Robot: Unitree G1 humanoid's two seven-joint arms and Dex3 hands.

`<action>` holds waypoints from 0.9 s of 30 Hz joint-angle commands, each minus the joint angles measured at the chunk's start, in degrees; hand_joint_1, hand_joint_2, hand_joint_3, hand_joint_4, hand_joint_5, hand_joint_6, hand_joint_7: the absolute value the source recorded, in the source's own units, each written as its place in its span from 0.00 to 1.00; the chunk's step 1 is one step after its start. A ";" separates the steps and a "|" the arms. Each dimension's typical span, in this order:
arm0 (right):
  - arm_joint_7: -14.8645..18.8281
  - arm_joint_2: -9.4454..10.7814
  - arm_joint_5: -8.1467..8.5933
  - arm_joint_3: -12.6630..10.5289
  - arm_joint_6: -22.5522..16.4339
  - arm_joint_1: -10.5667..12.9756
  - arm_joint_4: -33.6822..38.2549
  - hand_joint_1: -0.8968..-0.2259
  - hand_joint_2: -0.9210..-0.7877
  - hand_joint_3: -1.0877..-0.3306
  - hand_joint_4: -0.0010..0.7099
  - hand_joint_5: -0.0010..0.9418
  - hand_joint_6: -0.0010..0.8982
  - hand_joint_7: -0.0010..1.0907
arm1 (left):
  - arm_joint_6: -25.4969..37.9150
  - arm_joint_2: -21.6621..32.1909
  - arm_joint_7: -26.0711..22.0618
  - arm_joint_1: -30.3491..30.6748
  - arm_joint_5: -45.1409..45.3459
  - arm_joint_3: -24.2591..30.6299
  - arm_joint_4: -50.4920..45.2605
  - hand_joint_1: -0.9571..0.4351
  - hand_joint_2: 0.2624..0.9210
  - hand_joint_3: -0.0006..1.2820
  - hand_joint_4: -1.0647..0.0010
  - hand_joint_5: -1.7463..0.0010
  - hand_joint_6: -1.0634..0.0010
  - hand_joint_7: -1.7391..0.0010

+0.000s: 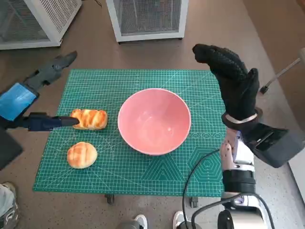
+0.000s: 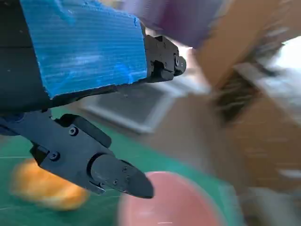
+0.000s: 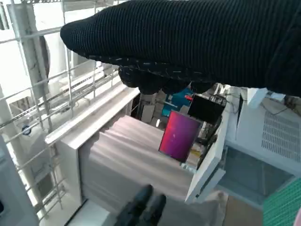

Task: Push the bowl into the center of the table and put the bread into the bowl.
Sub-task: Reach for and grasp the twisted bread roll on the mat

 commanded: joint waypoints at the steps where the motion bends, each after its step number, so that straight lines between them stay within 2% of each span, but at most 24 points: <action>1: -1.16 0.06 -0.38 0.45 1.11 2.13 0.71 0.31 0.00 0.35 0.32 0.01 0.32 0.06 | 4.27 1.73 -0.84 0.02 2.36 -3.44 -3.45 0.73 0.63 0.00 1.00 1.00 0.88 1.00; 9: -1.82 -0.16 -0.24 0.99 1.27 2.24 0.79 0.31 0.00 0.35 0.32 0.01 0.32 0.06 | 7.41 4.54 -2.38 -1.89 6.04 -8.66 -1.95 0.75 0.65 0.01 1.00 1.00 0.87 1.00; 16: -1.97 -0.26 -0.14 1.16 1.30 2.27 0.77 0.31 0.00 0.35 0.32 0.01 0.31 0.07 | 8.12 4.35 -3.06 -2.53 7.13 -9.32 -1.88 0.75 0.65 0.01 1.00 1.00 0.87 1.00; 20: -1.78 -0.46 0.13 1.22 1.79 2.16 0.88 0.31 0.00 0.35 0.31 0.01 0.31 0.07 | 7.74 4.44 -3.60 -6.57 12.05 -17.60 5.62 0.74 0.66 0.01 1.00 1.00 0.86 0.99; 27: -1.69 -0.45 0.23 1.39 1.98 2.14 1.00 0.31 0.00 0.35 0.31 0.01 0.31 0.07 | 4.87 2.17 -3.74 -10.03 16.30 -22.92 12.59 0.71 0.66 0.01 1.00 1.00 0.85 0.99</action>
